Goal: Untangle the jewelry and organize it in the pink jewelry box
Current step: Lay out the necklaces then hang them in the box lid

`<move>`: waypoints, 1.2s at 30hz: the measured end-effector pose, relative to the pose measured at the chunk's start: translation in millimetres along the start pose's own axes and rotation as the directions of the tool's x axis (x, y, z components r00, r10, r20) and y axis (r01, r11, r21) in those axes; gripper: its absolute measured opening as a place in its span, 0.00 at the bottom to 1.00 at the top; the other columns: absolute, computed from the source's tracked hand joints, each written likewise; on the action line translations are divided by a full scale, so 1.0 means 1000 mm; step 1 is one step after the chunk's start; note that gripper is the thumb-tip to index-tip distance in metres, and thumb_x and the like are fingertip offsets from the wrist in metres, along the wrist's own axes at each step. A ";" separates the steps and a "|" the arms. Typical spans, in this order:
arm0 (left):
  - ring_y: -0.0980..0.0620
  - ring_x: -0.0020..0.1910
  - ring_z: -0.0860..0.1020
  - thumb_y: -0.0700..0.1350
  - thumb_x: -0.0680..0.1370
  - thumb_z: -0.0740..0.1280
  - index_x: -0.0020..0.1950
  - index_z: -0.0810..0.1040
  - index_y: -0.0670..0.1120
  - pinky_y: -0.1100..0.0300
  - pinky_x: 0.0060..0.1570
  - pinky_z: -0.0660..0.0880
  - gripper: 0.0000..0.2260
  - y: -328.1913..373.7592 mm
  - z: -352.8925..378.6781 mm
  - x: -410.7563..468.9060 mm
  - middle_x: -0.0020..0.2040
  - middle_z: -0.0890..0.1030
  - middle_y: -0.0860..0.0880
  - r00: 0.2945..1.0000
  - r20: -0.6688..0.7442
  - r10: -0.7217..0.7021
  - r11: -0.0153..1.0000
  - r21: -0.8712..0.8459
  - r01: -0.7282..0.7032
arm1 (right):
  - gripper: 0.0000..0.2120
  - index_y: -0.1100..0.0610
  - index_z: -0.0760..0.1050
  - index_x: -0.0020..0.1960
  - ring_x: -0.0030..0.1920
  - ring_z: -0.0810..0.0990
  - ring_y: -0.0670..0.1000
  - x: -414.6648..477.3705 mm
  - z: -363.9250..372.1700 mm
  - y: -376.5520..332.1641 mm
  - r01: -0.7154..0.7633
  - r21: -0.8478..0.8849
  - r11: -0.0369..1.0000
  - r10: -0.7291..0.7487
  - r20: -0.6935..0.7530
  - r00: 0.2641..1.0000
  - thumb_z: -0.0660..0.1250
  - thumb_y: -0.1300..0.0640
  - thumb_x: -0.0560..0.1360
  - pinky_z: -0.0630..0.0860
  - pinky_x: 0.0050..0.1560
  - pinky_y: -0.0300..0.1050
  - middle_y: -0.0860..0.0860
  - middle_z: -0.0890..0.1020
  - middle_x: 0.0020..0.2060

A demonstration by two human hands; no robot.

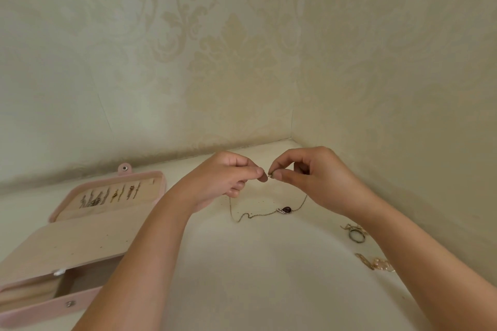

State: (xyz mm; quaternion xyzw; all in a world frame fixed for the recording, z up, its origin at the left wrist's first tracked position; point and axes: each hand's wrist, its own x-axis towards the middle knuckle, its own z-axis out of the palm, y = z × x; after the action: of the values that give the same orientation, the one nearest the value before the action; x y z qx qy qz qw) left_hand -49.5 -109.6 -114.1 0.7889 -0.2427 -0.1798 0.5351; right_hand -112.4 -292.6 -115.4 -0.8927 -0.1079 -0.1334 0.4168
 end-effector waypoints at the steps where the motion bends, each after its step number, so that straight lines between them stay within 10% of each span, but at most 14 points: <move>1: 0.55 0.27 0.59 0.44 0.77 0.67 0.45 0.83 0.41 0.66 0.29 0.60 0.07 0.001 -0.001 -0.001 0.25 0.61 0.56 1.000 0.006 0.003 1.000 0.000 -0.003 | 0.05 0.48 0.80 0.41 0.23 0.61 0.45 -0.001 0.001 0.000 0.007 -0.010 1.000 -0.007 -0.011 1.000 0.68 0.55 0.75 0.59 0.25 0.32 0.44 0.63 0.19; 10: 0.57 0.25 0.57 0.46 0.73 0.71 0.45 0.84 0.41 0.67 0.26 0.58 0.08 0.003 -0.004 -0.004 0.23 0.62 0.57 0.999 0.037 -0.039 0.997 -0.066 0.042 | 0.05 0.51 0.82 0.43 0.28 0.68 0.44 -0.003 0.005 -0.003 0.142 -0.125 0.982 -0.150 -0.058 0.987 0.68 0.58 0.75 0.63 0.30 0.29 0.37 0.75 0.30; 28: 0.55 0.26 0.57 0.44 0.72 0.72 0.38 0.85 0.45 0.66 0.25 0.57 0.05 0.003 0.000 0.000 0.26 0.60 0.52 0.999 -0.048 -0.003 0.992 -0.122 -0.003 | 0.02 0.51 0.84 0.40 0.24 0.60 0.45 -0.001 0.004 -0.003 0.040 0.182 0.982 -0.015 -0.141 0.990 0.73 0.56 0.71 0.58 0.26 0.32 0.43 0.63 0.19; 36: 0.54 0.25 0.57 0.43 0.73 0.72 0.38 0.84 0.44 0.67 0.24 0.58 0.05 0.003 0.003 0.002 0.25 0.59 0.53 0.994 -0.108 -0.024 0.990 -0.139 0.008 | 0.05 0.53 0.83 0.43 0.24 0.66 0.43 -0.003 0.010 -0.009 0.088 -0.005 0.996 -0.088 -0.194 0.977 0.69 0.59 0.75 0.62 0.27 0.30 0.36 0.71 0.20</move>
State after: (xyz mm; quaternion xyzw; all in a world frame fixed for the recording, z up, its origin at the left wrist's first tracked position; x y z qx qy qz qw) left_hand -50.5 -114.1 -112.5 0.7605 -0.1937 -0.1570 0.5995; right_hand -116.6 -279.7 -116.6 -0.8690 -0.1064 -0.2379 0.4207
